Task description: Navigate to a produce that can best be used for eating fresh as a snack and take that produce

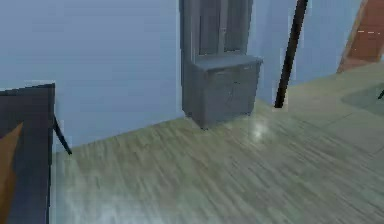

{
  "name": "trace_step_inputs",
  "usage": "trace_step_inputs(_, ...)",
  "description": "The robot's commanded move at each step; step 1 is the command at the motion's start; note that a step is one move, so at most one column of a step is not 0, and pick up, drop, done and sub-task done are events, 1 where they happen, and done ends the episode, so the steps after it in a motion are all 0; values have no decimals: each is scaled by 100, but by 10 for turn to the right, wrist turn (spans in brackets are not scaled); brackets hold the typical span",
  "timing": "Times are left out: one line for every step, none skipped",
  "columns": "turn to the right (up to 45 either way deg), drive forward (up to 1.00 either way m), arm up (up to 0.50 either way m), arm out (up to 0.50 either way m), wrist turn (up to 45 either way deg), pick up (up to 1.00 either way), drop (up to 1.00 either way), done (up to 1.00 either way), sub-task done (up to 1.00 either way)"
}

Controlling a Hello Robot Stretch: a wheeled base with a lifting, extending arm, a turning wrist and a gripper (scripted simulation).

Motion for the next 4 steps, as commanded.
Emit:
trace_step_inputs(360,0,0,0,0,0,0,0,0)
trace_step_inputs(0,100,0,0,0,0,0,0,0)
trace_step_inputs(0,100,0,0,0,0,0,0,0)
trace_step_inputs(0,100,0,0,0,0,0,0,0)
